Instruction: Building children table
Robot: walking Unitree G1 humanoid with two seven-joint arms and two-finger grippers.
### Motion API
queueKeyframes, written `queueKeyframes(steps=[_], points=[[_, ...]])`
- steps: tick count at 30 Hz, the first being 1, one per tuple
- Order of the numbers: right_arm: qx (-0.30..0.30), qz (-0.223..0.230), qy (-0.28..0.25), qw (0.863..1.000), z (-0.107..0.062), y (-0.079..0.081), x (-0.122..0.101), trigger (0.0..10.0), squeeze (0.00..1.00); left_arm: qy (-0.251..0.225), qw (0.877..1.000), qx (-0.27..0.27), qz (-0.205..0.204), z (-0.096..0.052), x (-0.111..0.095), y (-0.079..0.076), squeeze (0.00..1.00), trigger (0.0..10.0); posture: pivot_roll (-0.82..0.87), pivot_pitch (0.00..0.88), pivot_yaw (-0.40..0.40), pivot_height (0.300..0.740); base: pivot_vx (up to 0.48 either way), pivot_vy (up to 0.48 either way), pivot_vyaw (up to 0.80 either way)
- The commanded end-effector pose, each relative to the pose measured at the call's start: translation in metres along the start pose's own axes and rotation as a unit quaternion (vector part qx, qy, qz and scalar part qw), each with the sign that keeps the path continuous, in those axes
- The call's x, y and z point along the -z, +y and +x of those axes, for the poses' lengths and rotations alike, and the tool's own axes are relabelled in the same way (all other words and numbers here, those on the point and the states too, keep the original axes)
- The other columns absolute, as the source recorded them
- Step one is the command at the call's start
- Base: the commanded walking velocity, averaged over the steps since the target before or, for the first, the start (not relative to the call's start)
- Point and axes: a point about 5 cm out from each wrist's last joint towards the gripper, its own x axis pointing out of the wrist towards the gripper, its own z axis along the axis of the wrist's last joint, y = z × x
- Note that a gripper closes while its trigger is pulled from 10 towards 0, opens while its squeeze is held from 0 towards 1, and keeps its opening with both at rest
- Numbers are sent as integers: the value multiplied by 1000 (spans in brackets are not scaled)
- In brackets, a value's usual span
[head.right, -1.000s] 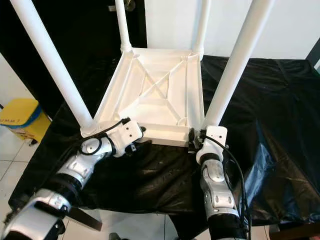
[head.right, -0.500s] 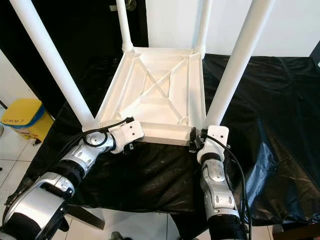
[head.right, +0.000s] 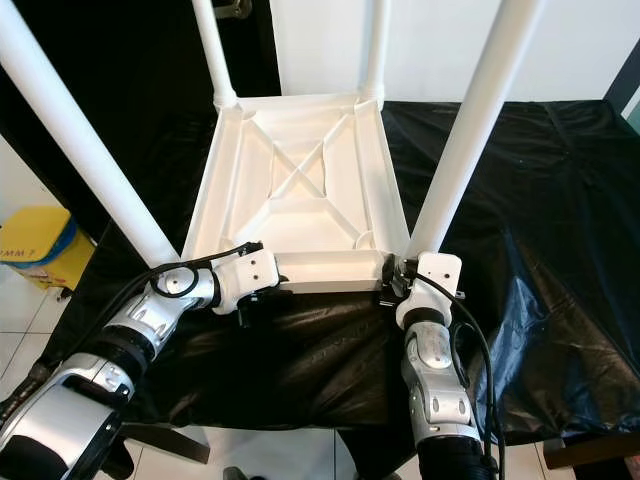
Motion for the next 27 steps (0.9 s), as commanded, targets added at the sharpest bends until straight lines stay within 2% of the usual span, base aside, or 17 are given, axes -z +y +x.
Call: queueKeyframes(steps=[1, 3, 4, 6, 7, 8, 9, 10, 11, 15, 16, 17, 18, 19, 22, 24, 27], points=[[2, -14, 38, 999, -3, -4, 15, 10000, 0, 35, 997, -34, -58, -11, 30, -6, 0, 8941, -166, 97, 50, 740, 0, 0, 0], [-4, -15, 35, 999, -1, -3, 14, 10000, 0, 42, 996, -39, -61, -14, 34, -6, 0, 8588, -164, 96, 47, 740, 0, 0, 0], [-14, -19, 34, 999, 1, -2, 13, 10000, 0, 52, 996, -43, -59, -19, 38, -6, 0, 10000, -156, 98, 40, 740, 0, 0, 0], [-24, -22, 33, 999, 2, -1, 12, 10000, 0, 63, 995, -50, -57, -23, 43, -5, 0, 10000, -155, 99, 38, 740, 0, 0, 0], [-36, -24, 36, 998, 4, 0, 12, 10000, 0, 68, 995, -54, -57, -28, 46, -3, 0, 7804, -152, 100, 35, 740, 0, 0, 0], [-53, -28, 37, 997, 5, 4, 12, 10000, 0, 74, 993, -64, -61, -34, 50, -1, 0, 10000, -149, 102, 30, 740, 0, 0, 0], [-53, -28, 37, 997, 5, 4, 12, 10000, 0, 74, 993, -64, -61, -34, 50, -1, 0, 10000, -149, 102, 30, 740, 0, 0, 0], [-66, -31, 38, 997, 6, 7, 12, 10000, 0, 74, 993, -68, -67, -40, 52, 1, 0, 7176, -146, 104, 26, 740, 0, 0, 0], [-82, -34, 39, 995, 7, 11, 12, 10000, 0, 73, 992, -74, -71, -47, 54, 3, 0, 0, -143, 105, 22, 740, 0, 0, 0], [-119, -37, 37, 992, 12, 26, 9, 10000, 0, 87, 989, -95, -76, -63, 61, 7, 0, 39, -136, 104, 15, 740, 0, 0, 0], [-126, -37, 35, 991, 12, 29, 8, 10000, 0, 86, 989, -95, -80, -66, 61, 7, 0, 4980, -136, 103, 13, 740, 0, 0, 0], [-126, -37, 35, 991, 12, 29, 8, 10000, 0, 86, 989, -95, -80, -66, 61, 7, 0, 4980, -136, 103, 13, 740, 0, 0, 0], [-136, -38, 33, 989, 13, 33, 7, 10000, 0, 82, 989, -94, -84, -70, 62, 6, 0, 4314, -135, 102, 13, 740, 0, 0, 0], [-150, -38, 30, 988, 12, 38, 6, 10000, 0, 95, 986, -103, -86, -77, 67, 8, 0, 10000, -135, 105, 11, 740, 0, 0, 0], [-162, -37, 29, 986, 11, 43, 5, 10000, 0, 109, 984, -113, -88, -83, 71, 11, 0, 10000, -133, 103, 9, 740, 0, 0, 0], [-193, -40, 26, 980, 8, 55, 5, 10000, 0, 118, 980, -129, -95, -98, 76, 16, 0, 10000, -129, 105, 8, 740, 0, 0, 0], [-204, -41, 25, 978, 7, 59, 5, 10000, 0, 108, 980, -137, -100, -101, 74, 18, 0, 10000, -128, 104, 7, 740, 0, 0, 0]])
